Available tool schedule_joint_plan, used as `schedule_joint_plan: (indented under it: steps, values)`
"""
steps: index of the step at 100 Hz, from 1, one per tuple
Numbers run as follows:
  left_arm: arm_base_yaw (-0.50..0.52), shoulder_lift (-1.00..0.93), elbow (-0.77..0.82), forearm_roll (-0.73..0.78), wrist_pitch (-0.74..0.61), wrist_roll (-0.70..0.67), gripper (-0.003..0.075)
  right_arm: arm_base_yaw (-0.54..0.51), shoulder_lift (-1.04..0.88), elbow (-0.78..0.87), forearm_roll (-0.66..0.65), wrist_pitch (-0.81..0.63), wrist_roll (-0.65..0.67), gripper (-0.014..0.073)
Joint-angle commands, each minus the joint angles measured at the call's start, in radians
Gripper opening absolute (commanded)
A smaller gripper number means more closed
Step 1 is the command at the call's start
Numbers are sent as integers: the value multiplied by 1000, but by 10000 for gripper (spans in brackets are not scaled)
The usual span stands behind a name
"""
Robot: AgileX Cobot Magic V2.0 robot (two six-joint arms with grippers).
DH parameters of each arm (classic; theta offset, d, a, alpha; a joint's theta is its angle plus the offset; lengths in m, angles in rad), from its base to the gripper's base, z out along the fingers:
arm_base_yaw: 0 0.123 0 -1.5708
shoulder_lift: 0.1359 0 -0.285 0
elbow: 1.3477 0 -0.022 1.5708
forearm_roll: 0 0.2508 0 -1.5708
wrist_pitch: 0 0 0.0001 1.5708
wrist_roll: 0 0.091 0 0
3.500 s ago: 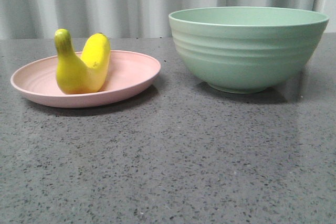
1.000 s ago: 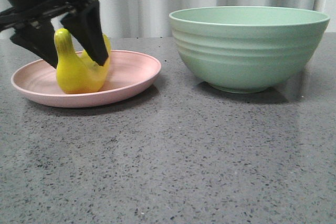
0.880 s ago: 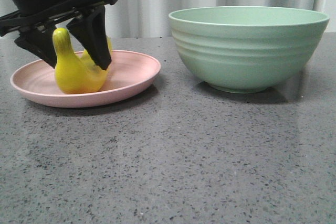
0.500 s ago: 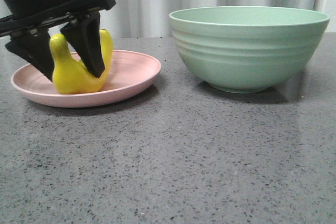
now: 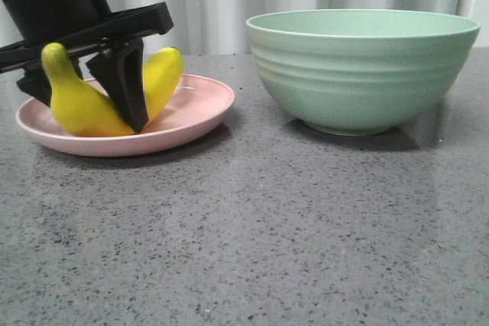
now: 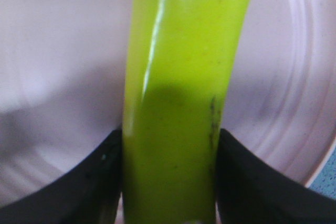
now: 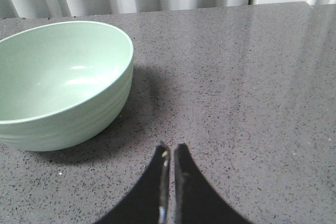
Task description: Transfer banana from pink plate to green bowl
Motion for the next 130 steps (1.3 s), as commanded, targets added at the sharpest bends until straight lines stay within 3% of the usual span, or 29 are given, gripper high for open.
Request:
schedule_joint_plan:
  steps: [1,18,46,70,85,96,114,120,130]
  values:
    - [-11,-38,-37,-24,-8,-7,183,5,17,-26,-4,-82,-8,-80]
    - [-11,-38,-71,-29,-4,-7,-19,5,17,-26,-7,-82,-8,-80]
    - [-11,-42,-194,74,156,4,-19,85,38,-67,-24,-48,-8,-79]
    - [-35,-103,-249,84,228,182,-19,228,172,-192,-41,-30,-8,-79]
    - [-67,-146,-249,86,228,233,-19,320,319,-351,-48,138,-8,-68]
    - [-101,-161,-249,84,230,286,-19,398,462,-491,-48,273,-11,41]
    - [-176,-163,-249,61,232,344,-19,507,659,-695,-48,336,-9,390]
    - [-200,-165,-249,45,240,374,-19,538,722,-756,-50,353,-9,434]
    - [-225,-173,-249,46,253,414,-19,586,817,-857,-87,423,-20,437]
